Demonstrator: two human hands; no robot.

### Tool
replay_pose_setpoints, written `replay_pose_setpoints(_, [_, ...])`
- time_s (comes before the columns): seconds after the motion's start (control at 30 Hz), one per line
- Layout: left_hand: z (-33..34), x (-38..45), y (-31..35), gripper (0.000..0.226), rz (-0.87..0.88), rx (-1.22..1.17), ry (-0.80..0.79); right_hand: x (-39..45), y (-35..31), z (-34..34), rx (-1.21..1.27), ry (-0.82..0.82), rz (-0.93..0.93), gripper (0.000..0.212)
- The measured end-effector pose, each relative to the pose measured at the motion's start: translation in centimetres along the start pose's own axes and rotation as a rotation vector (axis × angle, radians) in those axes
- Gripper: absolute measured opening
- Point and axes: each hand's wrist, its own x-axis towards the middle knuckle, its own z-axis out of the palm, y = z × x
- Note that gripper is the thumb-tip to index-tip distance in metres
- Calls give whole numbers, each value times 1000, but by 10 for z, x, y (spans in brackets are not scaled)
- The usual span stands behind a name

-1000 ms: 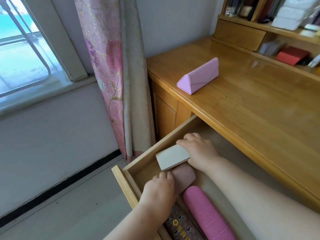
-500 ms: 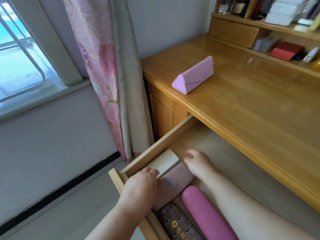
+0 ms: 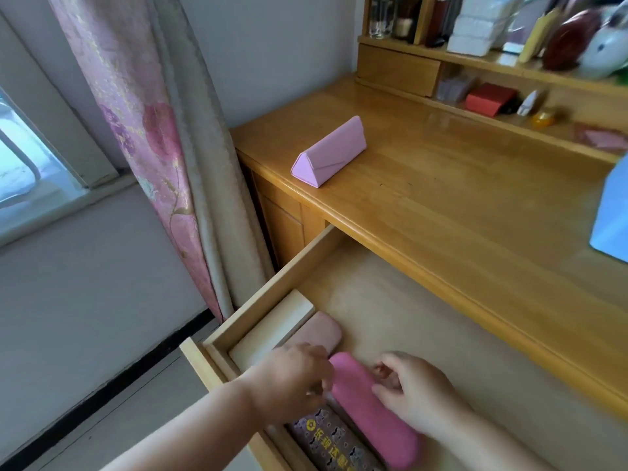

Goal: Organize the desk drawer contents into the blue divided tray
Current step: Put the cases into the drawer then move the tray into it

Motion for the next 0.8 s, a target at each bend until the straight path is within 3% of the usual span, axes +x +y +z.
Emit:
replay_pose_setpoints(0.07, [10,1,14,29,68,68,-131,-27,12,20,18,-94,-22,74])
replay_pose_setpoints(0.13, [18,2,23,44,96,208,-257,-45,18,36,-52,-99,-46,96])
replay_pose_setpoints(0.27, [20,5,37,61,148,428,-362,-66,20,46,-169,69,3,97])
replay_pose_setpoints(0.4, [24,13,42,59,149,509,-417,-67,30,40,-185,181,86,89])
replay_pose_setpoints(0.47, [27,17,45,60,85,461,-448,-71,38,34,-184,215,141,86])
replay_pose_setpoints(0.63, [33,21,45,63,-25,224,-480,-79,61,21,202,179,320,80])
replay_pose_setpoints(0.73, [30,9,36,53,-148,-135,-324,-78,64,21,405,179,253,67])
replay_pose_setpoints(0.8, [15,-4,16,60,-246,-360,-120,-74,65,20,733,200,235,62])
